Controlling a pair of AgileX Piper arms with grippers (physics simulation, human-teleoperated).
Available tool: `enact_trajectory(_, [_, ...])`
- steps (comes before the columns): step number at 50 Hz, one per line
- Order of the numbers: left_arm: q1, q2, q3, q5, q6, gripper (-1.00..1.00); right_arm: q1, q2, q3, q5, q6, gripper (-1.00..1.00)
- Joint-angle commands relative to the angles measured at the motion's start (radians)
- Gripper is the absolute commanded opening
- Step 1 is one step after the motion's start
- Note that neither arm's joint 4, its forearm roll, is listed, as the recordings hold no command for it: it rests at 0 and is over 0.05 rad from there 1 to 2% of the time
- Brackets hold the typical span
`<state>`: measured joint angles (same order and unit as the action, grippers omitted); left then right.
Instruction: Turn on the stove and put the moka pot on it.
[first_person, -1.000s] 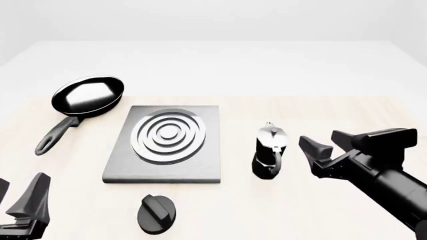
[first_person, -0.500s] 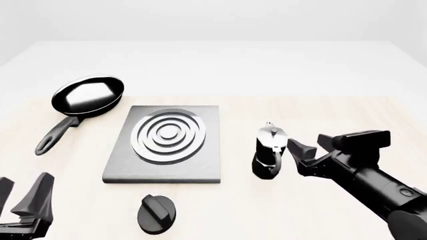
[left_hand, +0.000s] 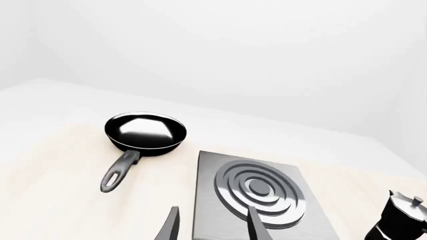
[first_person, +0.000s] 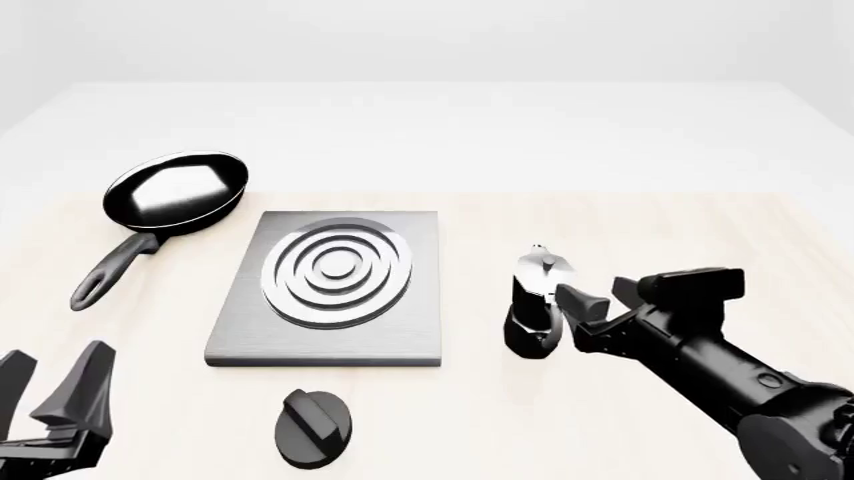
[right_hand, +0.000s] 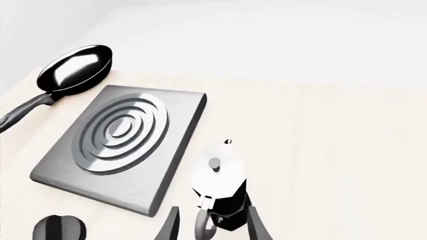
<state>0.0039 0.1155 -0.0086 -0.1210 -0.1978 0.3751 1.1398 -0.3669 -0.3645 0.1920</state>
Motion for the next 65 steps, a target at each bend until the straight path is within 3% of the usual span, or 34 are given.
enact_trajectory(1, [-0.002, 0.020, 0.002, -0.018, -0.003, 1.00, 0.011, 0.044, 0.004, -0.040, 0.023, 1.00])
enact_trajectory(65, [-0.006, 0.095, 0.005, -0.083, -0.015, 1.00, 0.049, 0.349, 0.046, -0.307, 0.103, 1.00])
